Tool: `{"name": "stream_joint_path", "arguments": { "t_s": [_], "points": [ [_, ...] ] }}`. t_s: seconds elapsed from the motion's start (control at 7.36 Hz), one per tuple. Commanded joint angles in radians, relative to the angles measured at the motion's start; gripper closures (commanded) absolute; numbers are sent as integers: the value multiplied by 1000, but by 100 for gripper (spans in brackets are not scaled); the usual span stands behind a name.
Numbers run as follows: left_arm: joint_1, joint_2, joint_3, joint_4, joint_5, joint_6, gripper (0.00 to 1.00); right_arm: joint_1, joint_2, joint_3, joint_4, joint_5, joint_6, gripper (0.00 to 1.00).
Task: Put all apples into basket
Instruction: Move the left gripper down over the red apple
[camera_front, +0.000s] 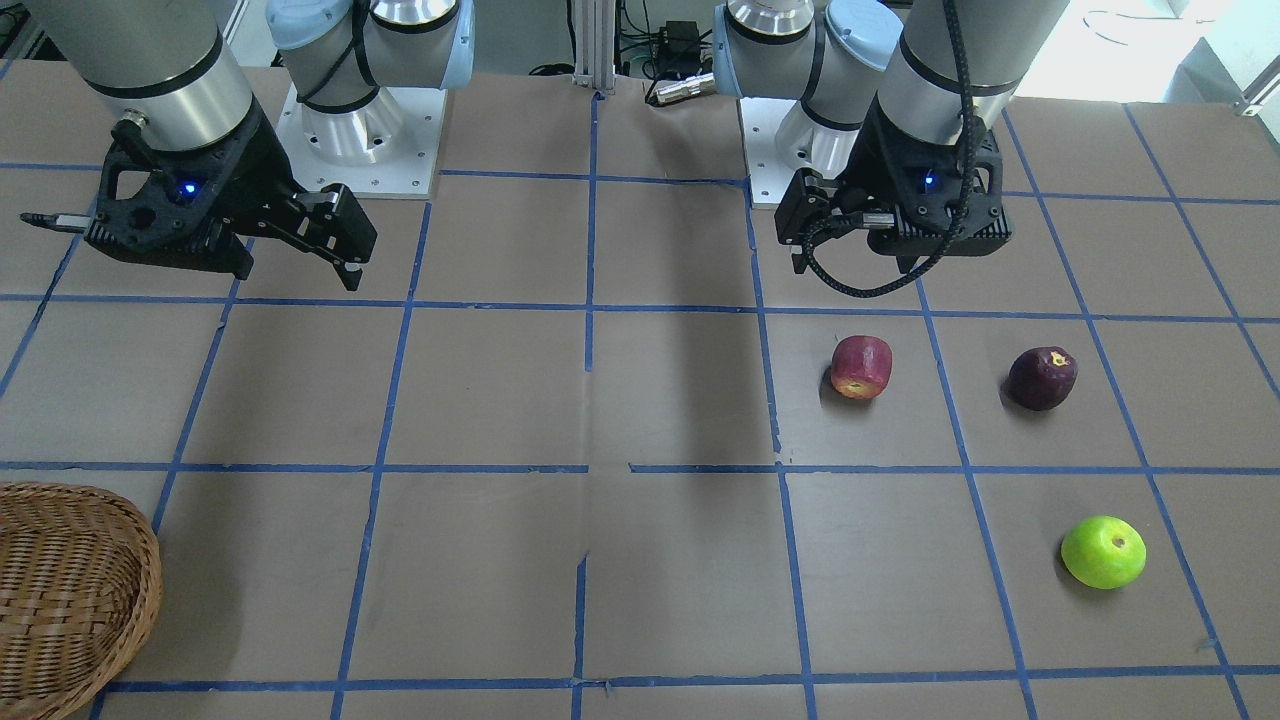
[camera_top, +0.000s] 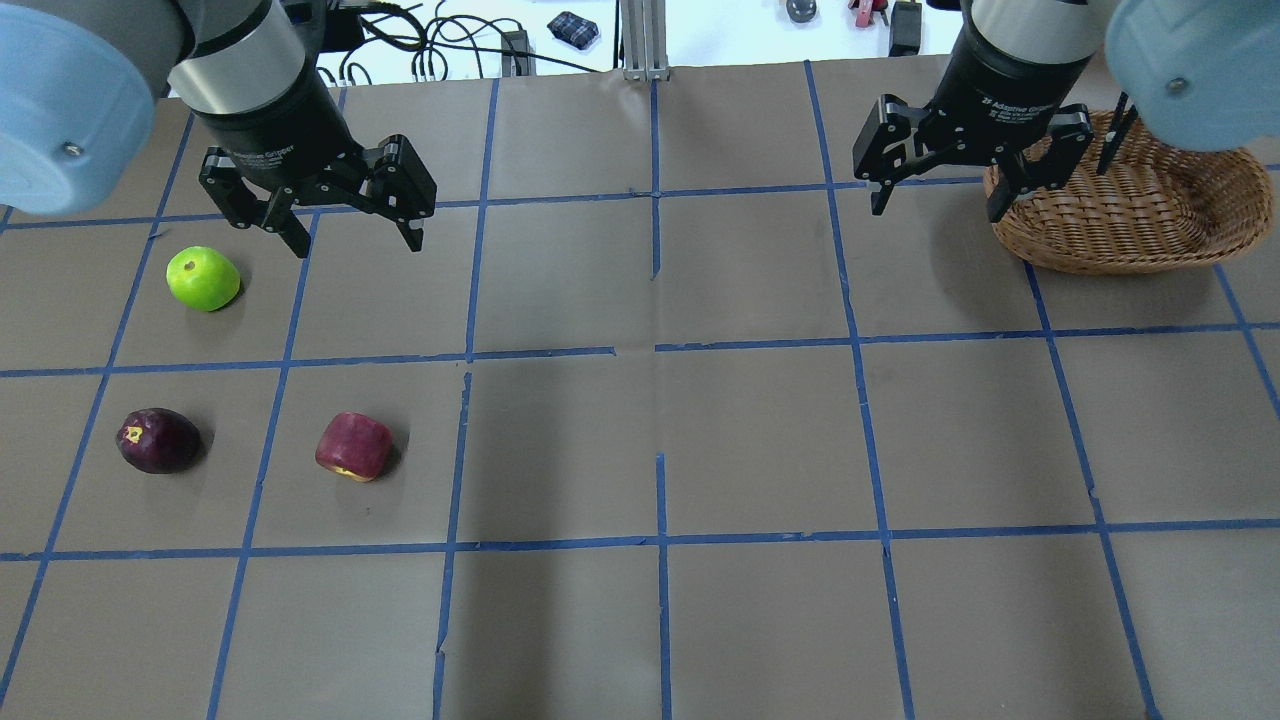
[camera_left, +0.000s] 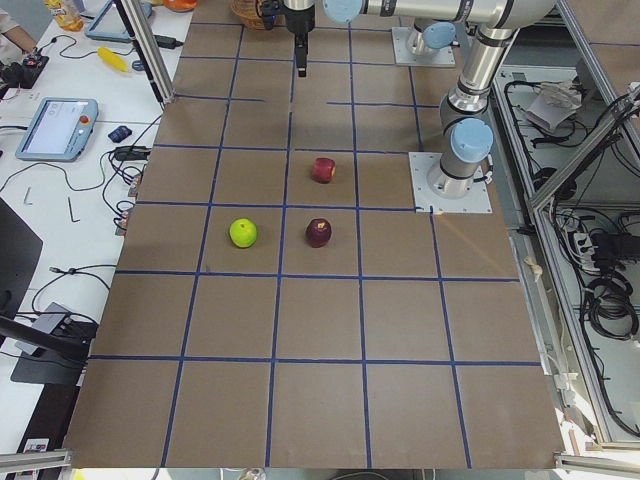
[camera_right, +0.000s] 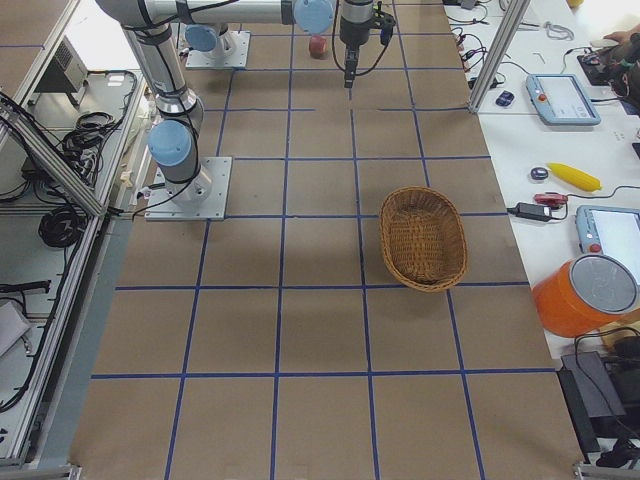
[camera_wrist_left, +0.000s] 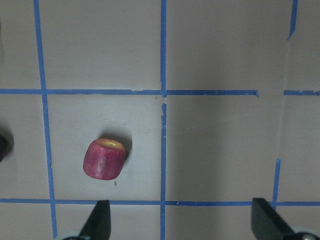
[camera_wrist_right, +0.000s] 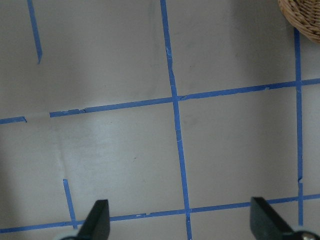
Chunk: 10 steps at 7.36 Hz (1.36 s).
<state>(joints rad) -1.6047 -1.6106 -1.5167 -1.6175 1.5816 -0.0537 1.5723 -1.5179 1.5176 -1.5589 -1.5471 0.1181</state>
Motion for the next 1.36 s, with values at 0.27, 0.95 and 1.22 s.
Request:
{"name": "stream_joint_path", "arguments": {
  "t_s": [0.27, 0.95, 1.22],
  "points": [
    [22, 20, -26, -7, 3, 52, 0, -2, -1, 1, 0, -10, 0, 0],
    [136, 52, -262, 123, 5, 291, 0, 0, -1, 1, 2, -13, 0, 0],
    [196, 69, -423, 232, 6, 429, 0, -2, -1, -4, -7, -8, 0, 0]
  ]
}}
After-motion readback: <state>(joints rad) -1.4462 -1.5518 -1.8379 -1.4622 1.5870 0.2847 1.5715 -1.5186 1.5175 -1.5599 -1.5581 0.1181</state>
